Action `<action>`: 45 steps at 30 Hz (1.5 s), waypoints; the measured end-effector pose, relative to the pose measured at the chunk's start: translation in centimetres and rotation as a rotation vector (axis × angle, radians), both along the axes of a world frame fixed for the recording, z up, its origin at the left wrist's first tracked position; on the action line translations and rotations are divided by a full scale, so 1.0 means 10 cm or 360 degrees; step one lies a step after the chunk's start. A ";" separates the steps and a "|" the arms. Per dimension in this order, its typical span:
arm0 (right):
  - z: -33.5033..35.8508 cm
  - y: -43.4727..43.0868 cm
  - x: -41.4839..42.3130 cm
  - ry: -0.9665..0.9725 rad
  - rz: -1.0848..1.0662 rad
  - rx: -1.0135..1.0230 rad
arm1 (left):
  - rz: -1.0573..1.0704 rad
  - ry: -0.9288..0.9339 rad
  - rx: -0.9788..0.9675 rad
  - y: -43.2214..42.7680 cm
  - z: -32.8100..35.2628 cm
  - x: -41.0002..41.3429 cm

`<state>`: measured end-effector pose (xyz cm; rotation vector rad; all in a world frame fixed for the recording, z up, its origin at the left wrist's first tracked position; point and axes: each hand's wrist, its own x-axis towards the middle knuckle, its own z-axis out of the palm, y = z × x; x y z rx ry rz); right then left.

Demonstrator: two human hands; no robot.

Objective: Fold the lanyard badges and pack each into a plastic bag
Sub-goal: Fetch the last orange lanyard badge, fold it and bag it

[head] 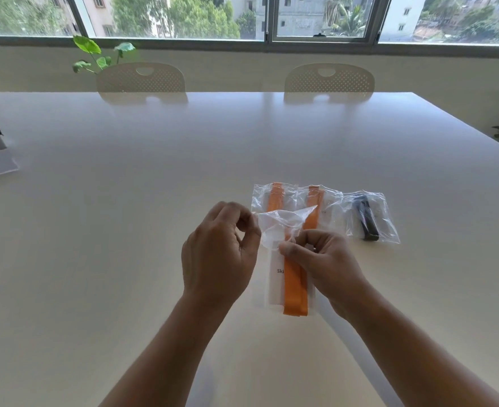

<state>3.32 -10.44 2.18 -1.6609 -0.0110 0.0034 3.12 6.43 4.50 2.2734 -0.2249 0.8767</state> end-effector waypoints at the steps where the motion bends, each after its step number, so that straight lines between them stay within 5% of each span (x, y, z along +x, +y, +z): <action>1: 0.00 0.01 -0.01 0.0020 0.0017 -0.0004 | -0.0005 -0.0014 0.0033 0.00 0.00 0.00; 13: 0.00 -0.01 -0.01 0.0020 0.0070 0.0068 | -0.0524 0.0123 0.0494 0.16 0.02 0.05; 17: 0.02 -0.04 0.01 0.0031 0.0034 0.0157 | -0.0669 0.0284 0.0506 0.24 0.02 0.08; 23: 0.01 -0.07 0.02 0.0088 0.0045 0.0244 | -0.0647 0.0135 0.0498 0.25 0.03 0.09; 28: 0.07 -0.14 0.07 0.0100 -0.0037 0.0410 | -0.0505 0.0021 0.0321 0.23 0.05 0.10; 36: 0.26 -0.41 0.15 -0.0392 -0.0503 0.0563 | -0.0590 0.0141 -0.0023 0.24 0.06 0.10; 45: 0.66 -0.40 0.07 -0.0782 -0.0560 0.0612 | -0.0718 0.0095 -0.0235 0.27 0.15 0.09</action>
